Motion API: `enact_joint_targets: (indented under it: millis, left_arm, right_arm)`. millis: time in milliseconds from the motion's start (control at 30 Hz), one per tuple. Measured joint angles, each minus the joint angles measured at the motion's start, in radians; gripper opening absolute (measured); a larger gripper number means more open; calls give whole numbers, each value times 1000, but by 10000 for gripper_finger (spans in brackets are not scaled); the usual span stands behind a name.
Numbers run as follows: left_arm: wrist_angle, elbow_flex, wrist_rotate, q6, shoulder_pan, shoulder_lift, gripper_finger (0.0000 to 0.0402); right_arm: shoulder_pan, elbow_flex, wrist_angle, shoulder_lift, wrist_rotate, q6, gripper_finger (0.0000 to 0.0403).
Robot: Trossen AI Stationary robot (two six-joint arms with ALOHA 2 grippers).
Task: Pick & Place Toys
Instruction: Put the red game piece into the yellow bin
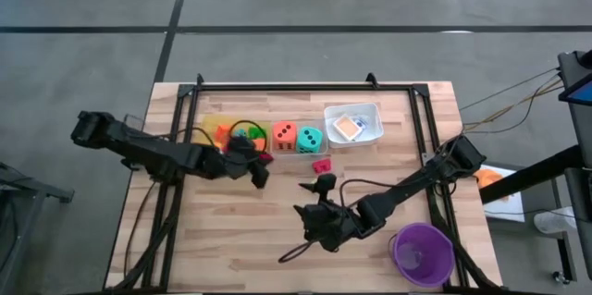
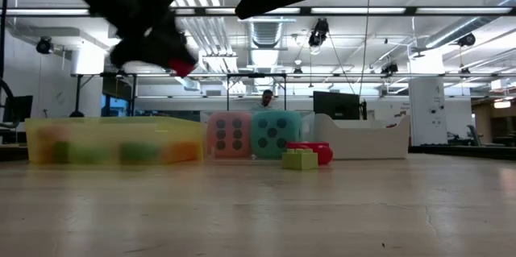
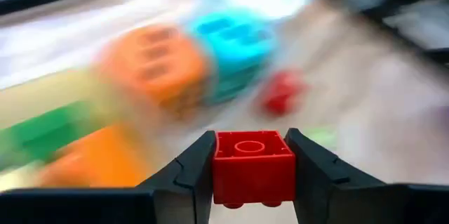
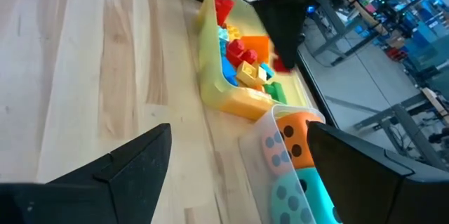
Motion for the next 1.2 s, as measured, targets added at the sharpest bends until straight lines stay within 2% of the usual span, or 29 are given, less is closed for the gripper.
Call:
enact_joint_targets:
  millis: [100,167,300,467,667,900,1067,1200]
  left_arm:
    - [-261,-1,-105,-152,0,-30,141]
    - [-386,-2,-138,-256,0,-39,138]
    - [-459,-11,-133,-310,10,-36,128]
    - [-463,-20,20,-261,63,-35,134]
    - [-510,-21,271,-131,210,-35,142]
    - [-650,-20,372,-95,334,-35,128]
    - [-661,-21,438,-71,367,-30,137]
    - [-664,-21,449,-64,385,-13,140]
  right_arm:
    - [4,0,1,0,1,2,329]
    - [4,0,1,0,1,2,329]
    - [4,0,4,0,1,2,329]
    - [4,0,5,0,1,2,329]
    - [4,0,6,0,1,2,329]
    - [4,0,4,0,1,-2,329]
    - [4,-1,1,0,1,-1,329]
    - [4,-1,2,0,1,-2,329]
